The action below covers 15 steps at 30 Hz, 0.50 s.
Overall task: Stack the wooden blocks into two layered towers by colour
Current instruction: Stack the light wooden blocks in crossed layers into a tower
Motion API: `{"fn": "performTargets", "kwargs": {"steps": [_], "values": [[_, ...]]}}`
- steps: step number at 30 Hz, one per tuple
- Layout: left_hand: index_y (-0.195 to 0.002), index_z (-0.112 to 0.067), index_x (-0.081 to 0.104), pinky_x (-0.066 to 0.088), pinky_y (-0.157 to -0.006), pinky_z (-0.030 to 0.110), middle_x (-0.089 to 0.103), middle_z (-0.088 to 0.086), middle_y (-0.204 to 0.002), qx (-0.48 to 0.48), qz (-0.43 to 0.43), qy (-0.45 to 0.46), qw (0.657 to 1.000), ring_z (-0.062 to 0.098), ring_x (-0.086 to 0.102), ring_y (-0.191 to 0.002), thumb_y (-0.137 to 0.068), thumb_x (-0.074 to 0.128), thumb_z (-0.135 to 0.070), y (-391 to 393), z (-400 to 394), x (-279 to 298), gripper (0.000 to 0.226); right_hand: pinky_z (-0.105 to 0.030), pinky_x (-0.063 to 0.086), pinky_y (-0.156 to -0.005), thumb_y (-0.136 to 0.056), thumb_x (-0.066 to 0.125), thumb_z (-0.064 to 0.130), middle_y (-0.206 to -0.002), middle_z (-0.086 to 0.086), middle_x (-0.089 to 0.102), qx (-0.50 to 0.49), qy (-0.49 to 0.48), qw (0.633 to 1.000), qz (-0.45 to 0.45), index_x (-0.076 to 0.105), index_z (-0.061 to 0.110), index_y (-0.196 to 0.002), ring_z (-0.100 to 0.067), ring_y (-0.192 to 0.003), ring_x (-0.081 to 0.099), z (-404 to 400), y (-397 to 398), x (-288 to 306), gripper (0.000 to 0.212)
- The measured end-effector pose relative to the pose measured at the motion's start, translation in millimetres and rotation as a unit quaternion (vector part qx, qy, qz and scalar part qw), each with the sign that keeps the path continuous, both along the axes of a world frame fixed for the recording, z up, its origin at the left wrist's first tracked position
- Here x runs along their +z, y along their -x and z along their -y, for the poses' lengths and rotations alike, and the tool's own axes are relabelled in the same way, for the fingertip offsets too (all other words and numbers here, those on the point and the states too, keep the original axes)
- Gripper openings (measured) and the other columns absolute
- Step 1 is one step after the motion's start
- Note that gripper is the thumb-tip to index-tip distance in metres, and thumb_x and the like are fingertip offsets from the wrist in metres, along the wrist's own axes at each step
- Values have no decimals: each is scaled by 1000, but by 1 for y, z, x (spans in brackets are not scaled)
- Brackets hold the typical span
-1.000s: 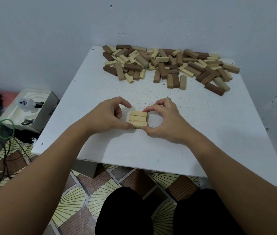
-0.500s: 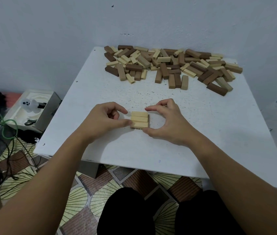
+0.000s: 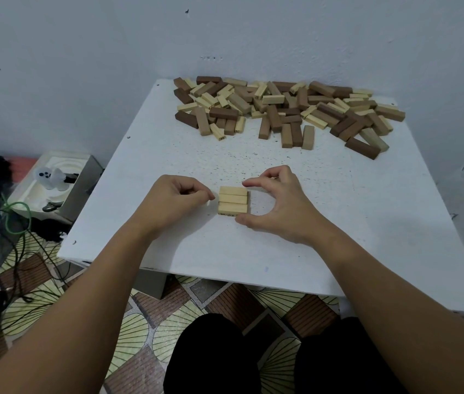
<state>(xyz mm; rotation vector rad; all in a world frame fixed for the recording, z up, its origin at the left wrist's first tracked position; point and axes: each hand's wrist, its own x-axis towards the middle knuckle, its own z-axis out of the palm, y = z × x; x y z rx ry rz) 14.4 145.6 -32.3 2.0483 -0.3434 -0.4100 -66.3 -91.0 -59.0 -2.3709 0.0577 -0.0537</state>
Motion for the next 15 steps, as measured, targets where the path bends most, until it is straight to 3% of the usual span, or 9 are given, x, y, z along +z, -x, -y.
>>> {"fn": "performTargets", "kwargs": {"steps": [3, 9, 15], "values": [[-83, -29, 83, 37, -62, 19, 76, 10, -94, -14, -4, -1, 1000, 8, 50, -70, -88, 64, -24, 0, 1, -1, 21, -29, 33, -108, -71, 86, 60, -124, 15, 32, 2, 3, 1000, -2, 59, 43, -136, -9, -126, 33, 0, 0, 1, 72], [-86, -32, 84, 43, -74, 30, 78, 2, -95, -20, -7, -25, 999, 16, 57, -84, -95, 63, -16, -3, 1, -1, 28, -31, 34, -109, -71, 85, 61, -123, 15, 32, 1, 5, 1000, -9, 60, 42, -136, -9, -126, 33, -1, 1, 3, 72], [-83, -25, 83, 42, -70, 22, 77, -10, -92, -9, -4, -40, 999, 6, 56, -79, -94, 63, -17, -3, 3, 2, 24, -30, 33, -109, -70, 87, 61, -126, 15, 31, -1, -9, 1000, -22, 56, 42, -140, -9, -128, 31, -2, 3, 6, 79]]}}
